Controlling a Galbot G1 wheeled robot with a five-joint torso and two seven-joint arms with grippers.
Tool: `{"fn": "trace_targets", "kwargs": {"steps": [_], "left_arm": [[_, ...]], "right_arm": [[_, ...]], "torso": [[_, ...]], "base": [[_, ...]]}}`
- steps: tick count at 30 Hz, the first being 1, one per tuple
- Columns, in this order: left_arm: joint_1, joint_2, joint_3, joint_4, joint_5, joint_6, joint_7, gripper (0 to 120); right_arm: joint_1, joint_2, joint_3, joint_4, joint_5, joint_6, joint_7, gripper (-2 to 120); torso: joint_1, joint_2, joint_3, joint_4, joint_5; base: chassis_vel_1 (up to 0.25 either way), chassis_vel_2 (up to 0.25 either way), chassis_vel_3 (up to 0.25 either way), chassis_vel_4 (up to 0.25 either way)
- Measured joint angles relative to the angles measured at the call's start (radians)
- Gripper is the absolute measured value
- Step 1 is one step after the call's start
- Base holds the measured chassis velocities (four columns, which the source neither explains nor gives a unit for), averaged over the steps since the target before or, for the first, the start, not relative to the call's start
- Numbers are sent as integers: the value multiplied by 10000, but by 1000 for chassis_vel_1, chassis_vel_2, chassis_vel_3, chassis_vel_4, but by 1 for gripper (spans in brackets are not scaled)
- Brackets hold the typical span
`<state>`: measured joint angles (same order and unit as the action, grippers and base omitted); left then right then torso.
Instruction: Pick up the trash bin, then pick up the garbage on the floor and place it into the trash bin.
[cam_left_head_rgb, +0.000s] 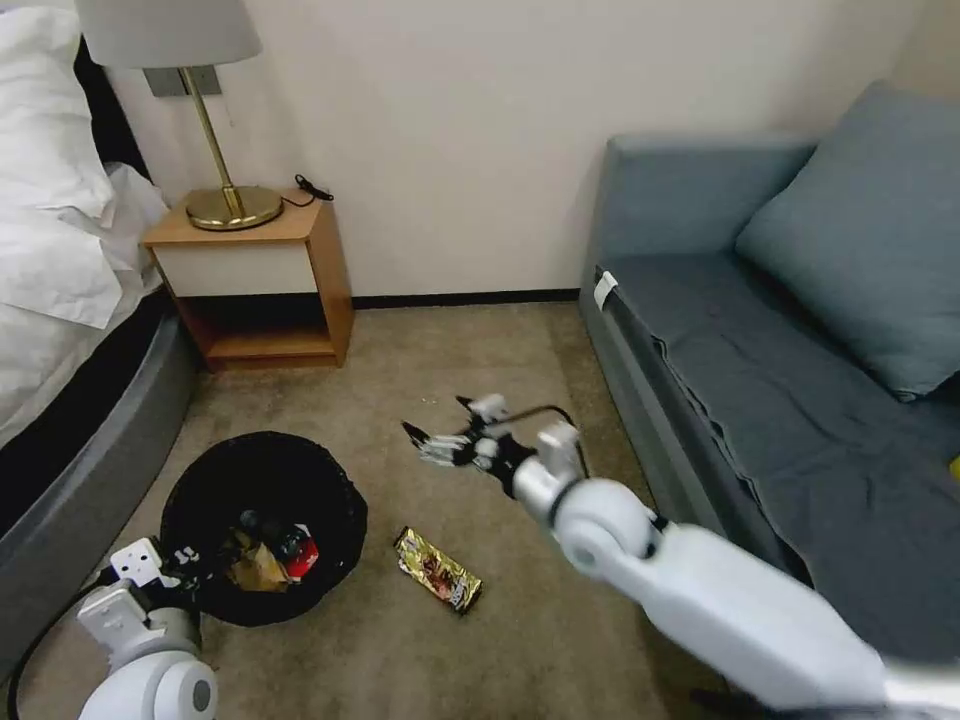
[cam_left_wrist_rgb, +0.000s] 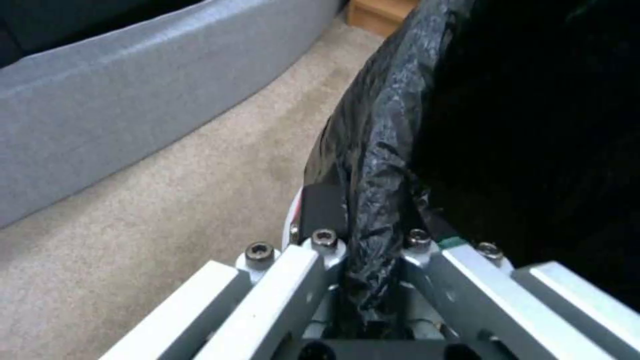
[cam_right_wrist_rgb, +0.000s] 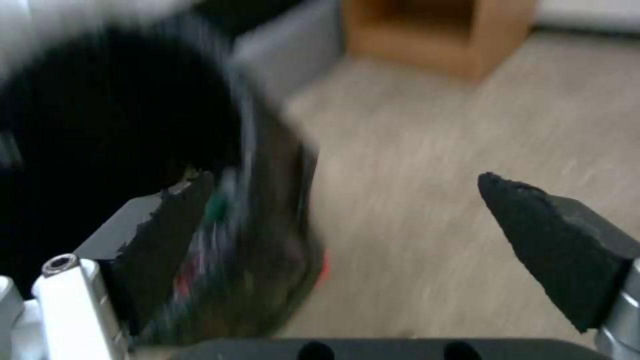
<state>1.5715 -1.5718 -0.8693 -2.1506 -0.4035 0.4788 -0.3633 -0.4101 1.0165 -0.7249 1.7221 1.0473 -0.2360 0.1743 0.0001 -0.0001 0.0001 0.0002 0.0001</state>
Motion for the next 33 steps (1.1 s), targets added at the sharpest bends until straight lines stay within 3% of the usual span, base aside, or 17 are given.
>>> {"fn": "trace_targets", "kwargs": {"steps": [6, 12, 14, 21, 33], "left_arm": [[-68, 1, -57, 116, 1, -68, 24, 2], [-172, -5, -47, 296, 1, -115, 44, 2], [-219, -4, -43, 433, 12, -173, 52, 2], [-255, 4, -61, 510, 15, -229, 81, 2], [-208, 4, -63, 433, 11, -317, 91, 2]], "right_arm": [[1667, 466, -2155, -2110, 574, -970, -1548, 100], [2062, 1069, -3263, -3319, 301, -1183, -2697, 100], [2141, 1596, -3695, -4046, 12, -1171, -3237, 100], [1963, 2395, -4052, -5565, -509, -772, -3670, 100], [1474, 2794, -4104, -7074, -1253, 37, -3911, 100]], "torso": [[-1, 0, 0, -2, -5], [-1, 0, 0, -4, -2], [0, 0, 0, -2, -3], [-1, 0, -1, -2, -2], [-1, 0, -1, -3, -2]], "base": [[0, 0, 0, 0], [0, 0, 0, 0], [0, 0, 0, 0], [0, 0, 0, 0], [0, 0, 0, 0]]}}
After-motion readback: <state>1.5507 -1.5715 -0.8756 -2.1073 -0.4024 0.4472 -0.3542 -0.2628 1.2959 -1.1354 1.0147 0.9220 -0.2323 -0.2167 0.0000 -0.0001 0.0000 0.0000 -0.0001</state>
